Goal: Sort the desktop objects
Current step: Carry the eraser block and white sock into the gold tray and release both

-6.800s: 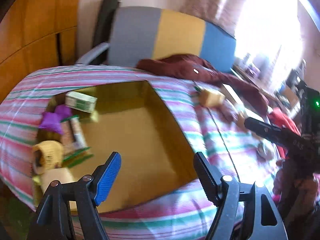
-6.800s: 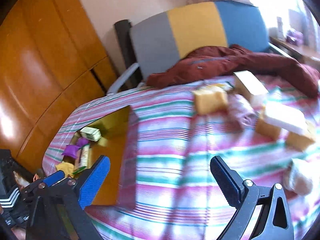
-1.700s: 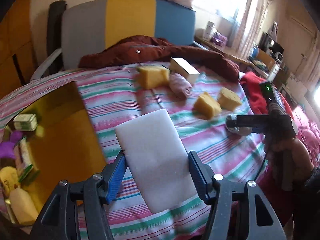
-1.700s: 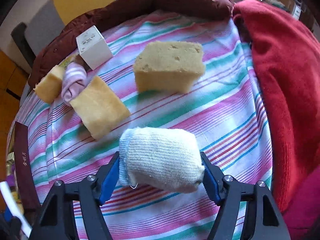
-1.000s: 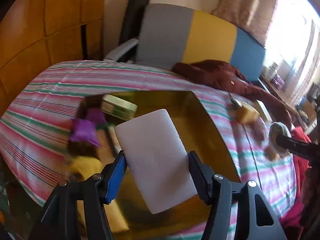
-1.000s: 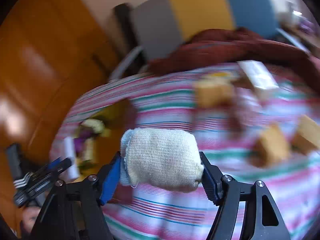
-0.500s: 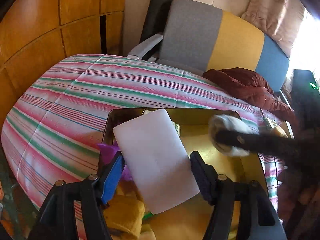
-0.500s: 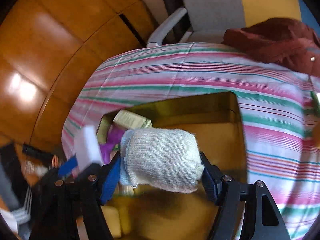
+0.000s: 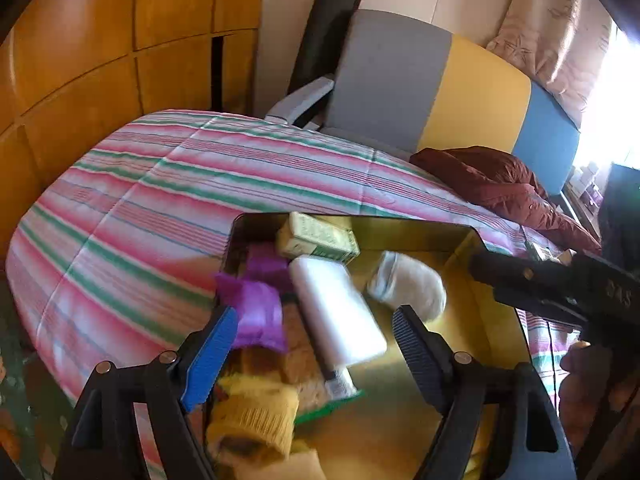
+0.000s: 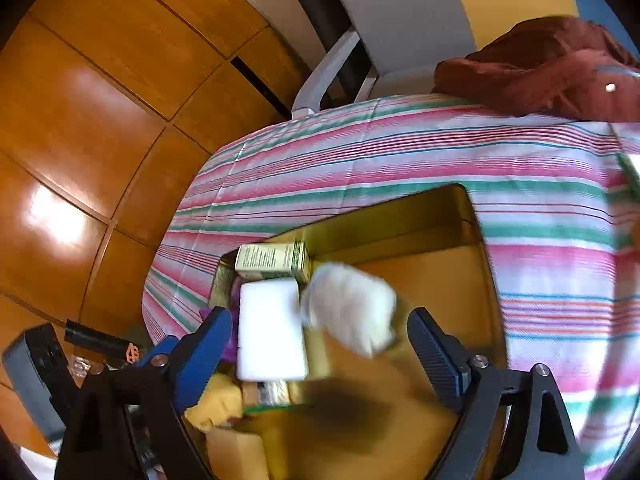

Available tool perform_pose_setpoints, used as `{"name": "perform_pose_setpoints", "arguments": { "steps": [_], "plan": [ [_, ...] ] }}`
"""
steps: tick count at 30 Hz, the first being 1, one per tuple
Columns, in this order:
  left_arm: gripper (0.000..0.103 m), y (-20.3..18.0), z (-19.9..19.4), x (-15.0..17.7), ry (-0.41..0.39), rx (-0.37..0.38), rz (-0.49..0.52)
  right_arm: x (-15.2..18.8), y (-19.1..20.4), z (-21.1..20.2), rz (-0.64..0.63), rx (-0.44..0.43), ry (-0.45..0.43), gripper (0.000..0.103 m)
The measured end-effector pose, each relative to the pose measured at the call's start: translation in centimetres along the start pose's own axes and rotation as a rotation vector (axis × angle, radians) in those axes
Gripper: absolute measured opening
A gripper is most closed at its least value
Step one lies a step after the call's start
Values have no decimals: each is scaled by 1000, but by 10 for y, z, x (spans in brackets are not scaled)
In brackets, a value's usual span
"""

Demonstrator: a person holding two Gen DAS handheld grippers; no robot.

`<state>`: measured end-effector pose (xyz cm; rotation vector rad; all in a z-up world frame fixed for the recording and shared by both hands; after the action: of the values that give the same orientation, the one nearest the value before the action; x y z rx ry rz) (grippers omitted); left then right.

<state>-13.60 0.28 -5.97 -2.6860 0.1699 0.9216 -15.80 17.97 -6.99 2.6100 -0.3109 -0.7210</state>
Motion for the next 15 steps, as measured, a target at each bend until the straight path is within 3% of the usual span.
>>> {"name": "perform_pose_setpoints", "arguments": {
  "steps": [8,15],
  "plan": [
    [80,-5,-39,28,-69,-5,-38,37,-14,-30,-60,53,-27,93],
    [80,-22,-49,45,-59,32,-18,60,-22,-59,-122,104,-70,96]
  ]
}}
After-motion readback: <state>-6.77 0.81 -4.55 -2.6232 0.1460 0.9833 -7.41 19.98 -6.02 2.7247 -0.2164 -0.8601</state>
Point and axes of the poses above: each gripper's, at about its wrist camera, not at the fingertips, and z roughly the way its jaws point, y to its left, x to its underside, the point moved 5 cm from there along z, roughly the way its jaws point, and after that the axes turned 6 degrees about x, right-handed, at the moved point
